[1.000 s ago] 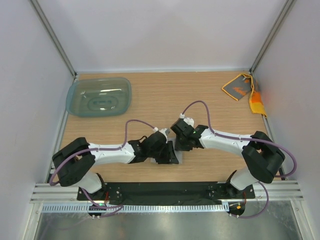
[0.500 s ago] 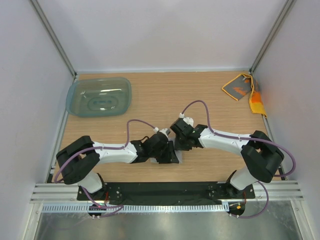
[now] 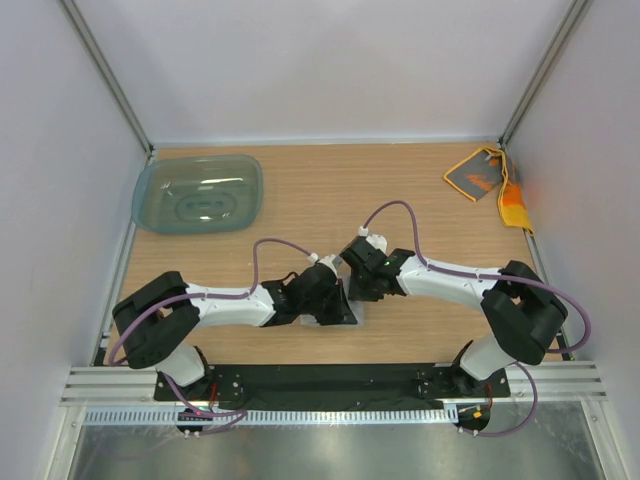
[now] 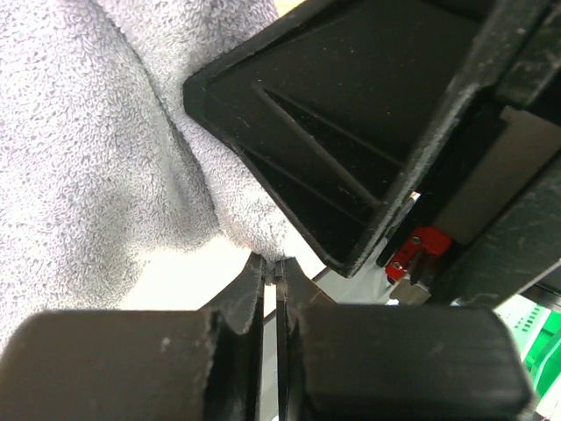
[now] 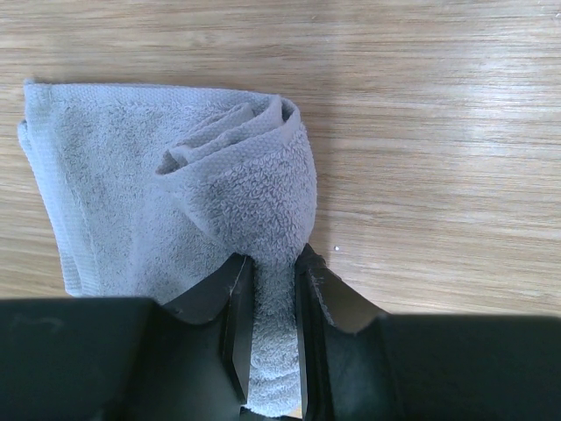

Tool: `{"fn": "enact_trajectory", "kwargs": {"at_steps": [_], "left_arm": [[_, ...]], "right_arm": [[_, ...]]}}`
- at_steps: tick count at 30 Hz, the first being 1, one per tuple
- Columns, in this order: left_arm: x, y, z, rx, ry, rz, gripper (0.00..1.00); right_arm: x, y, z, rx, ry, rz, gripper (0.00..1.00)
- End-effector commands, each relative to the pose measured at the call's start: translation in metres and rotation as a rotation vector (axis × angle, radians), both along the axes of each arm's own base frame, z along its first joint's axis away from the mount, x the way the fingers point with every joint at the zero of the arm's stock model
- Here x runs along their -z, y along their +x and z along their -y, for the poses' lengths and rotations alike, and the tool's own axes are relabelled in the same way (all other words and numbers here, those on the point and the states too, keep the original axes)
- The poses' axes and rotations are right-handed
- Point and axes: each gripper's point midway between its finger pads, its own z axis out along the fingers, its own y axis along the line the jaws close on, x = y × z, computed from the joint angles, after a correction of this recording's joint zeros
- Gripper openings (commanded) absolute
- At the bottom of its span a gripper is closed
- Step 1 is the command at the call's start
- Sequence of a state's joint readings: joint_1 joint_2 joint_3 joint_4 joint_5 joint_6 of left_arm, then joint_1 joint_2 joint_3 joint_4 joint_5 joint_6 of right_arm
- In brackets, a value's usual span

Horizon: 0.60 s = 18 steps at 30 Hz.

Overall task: Roll the towels
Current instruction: Roll the towel

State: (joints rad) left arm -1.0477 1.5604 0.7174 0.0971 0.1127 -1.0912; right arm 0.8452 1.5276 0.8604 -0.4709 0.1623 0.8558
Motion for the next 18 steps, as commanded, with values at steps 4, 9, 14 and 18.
{"fn": "enact_trajectory", "kwargs": {"at_steps": [4,9,14,18], "left_arm": [[0.004,0.008,-0.011,-0.08,0.01,0.025,0.0],[0.013,0.003,-0.024,-0.111,0.016,0.005,0.0],[0.024,-0.003,-0.033,-0.125,0.027,-0.02,0.0],[0.029,-0.004,-0.037,-0.133,0.036,-0.037,0.0]], "right_arm": [[-0.008,0.001,-0.007,-0.024,0.007,0.006,0.23],[-0.021,0.009,-0.007,-0.031,-0.003,0.04,0.59],[-0.04,0.021,-0.008,-0.025,0.019,0.083,0.64],[-0.06,0.026,-0.016,-0.048,0.121,0.133,0.71]]}}
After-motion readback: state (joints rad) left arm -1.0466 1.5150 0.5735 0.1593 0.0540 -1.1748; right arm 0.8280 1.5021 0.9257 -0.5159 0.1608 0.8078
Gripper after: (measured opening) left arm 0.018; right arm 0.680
